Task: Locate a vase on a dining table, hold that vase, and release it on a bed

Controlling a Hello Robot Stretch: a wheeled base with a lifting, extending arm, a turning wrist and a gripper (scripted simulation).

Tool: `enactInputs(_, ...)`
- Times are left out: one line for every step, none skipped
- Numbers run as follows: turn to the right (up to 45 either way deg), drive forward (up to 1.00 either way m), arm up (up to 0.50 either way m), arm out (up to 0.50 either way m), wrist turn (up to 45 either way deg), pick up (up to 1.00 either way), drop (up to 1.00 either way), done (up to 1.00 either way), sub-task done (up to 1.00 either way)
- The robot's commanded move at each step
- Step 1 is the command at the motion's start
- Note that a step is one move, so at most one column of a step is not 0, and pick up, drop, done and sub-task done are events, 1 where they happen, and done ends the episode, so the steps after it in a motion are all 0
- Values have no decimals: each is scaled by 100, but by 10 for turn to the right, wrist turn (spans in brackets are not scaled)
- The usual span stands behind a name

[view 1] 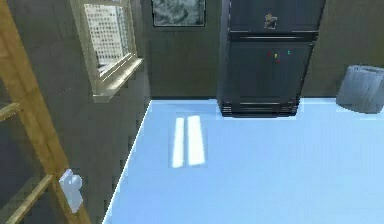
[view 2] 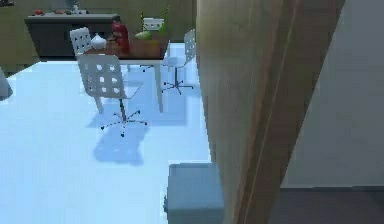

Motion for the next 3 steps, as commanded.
enactInputs(420,0,0,0,0,0,0,0,0)
enactInputs(0,75,0,0,0,0,0,0,0)
enactInputs(420,0,0,0,0,0,0,0,0)
